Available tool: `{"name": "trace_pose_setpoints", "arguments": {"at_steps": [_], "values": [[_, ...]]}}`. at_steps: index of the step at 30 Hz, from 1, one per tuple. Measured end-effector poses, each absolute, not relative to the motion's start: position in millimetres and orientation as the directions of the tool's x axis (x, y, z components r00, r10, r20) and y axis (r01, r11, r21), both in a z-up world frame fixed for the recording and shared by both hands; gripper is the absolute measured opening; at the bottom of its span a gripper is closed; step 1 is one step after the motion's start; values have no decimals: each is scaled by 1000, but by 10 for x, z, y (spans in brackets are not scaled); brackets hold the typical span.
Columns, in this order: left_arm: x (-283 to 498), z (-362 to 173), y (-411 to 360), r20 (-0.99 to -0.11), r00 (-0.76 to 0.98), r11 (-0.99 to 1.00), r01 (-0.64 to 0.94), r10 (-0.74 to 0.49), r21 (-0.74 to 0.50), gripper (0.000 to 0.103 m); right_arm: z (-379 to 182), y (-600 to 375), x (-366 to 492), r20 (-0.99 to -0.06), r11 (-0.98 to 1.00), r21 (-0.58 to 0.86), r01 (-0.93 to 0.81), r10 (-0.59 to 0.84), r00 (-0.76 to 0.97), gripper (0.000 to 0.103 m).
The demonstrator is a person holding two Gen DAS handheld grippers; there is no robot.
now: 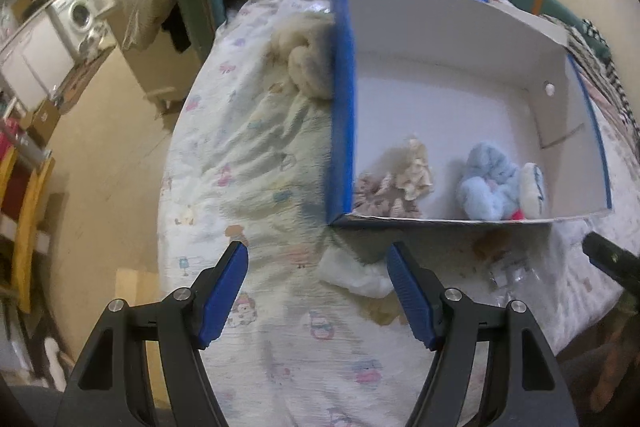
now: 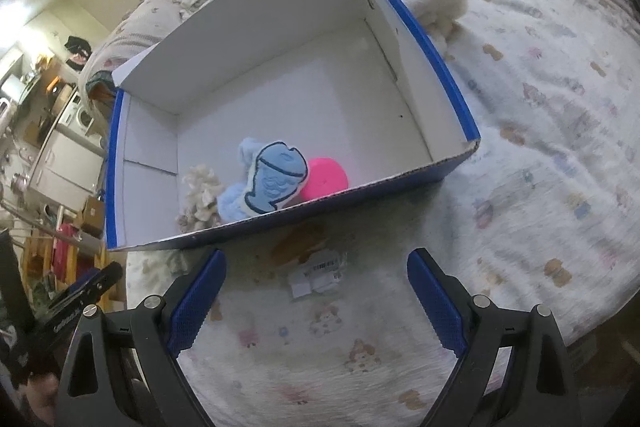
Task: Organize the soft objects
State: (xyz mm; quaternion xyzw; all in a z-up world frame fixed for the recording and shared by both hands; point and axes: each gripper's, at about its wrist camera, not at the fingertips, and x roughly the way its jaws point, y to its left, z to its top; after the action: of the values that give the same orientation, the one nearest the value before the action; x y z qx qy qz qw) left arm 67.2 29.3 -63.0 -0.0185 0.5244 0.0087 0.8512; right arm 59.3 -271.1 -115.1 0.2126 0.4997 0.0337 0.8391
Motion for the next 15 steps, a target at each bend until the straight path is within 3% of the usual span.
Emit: {"name": "trace_pose_setpoints", "arguments": {"at_steps": [15], "values": [[1079,-1473,362,-973,177,963,-197,-148,-182,66,-1378,-2694,743,-854,882,424,206,314,414,98]]}}
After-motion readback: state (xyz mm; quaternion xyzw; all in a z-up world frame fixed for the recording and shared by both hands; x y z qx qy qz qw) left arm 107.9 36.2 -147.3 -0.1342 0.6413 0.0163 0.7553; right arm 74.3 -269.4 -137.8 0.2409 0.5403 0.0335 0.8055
